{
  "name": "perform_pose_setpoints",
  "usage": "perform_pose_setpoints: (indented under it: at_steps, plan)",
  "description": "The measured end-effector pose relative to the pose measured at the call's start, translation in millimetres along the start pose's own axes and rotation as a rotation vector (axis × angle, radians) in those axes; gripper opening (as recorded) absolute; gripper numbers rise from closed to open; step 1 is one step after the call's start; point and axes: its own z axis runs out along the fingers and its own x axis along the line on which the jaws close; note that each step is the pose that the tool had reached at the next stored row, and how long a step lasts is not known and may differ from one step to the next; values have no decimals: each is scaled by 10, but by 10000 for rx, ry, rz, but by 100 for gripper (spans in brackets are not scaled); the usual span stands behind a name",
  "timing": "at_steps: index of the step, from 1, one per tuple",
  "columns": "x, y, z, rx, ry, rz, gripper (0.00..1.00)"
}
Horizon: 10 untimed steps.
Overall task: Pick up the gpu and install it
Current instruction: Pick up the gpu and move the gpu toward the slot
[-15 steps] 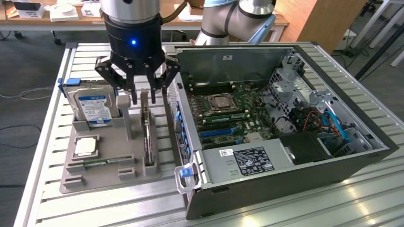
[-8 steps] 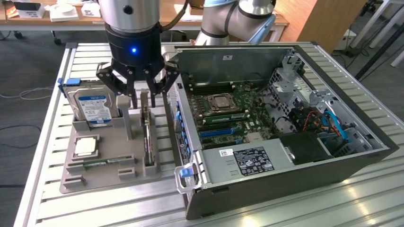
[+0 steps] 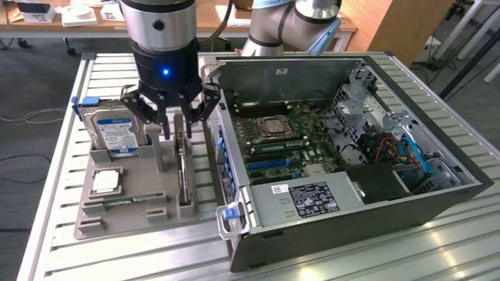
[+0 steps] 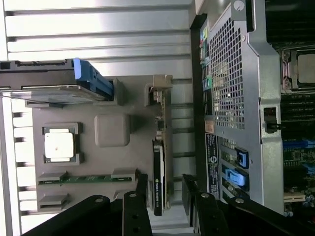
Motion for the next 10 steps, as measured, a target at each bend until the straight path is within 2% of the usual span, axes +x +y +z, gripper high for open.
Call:
perform_pose_setpoints:
  at_steps: [6, 10]
  plan:
    - [13, -5, 98, 9, -2, 0, 42]
    - [23, -9, 170, 41, -3, 0, 42]
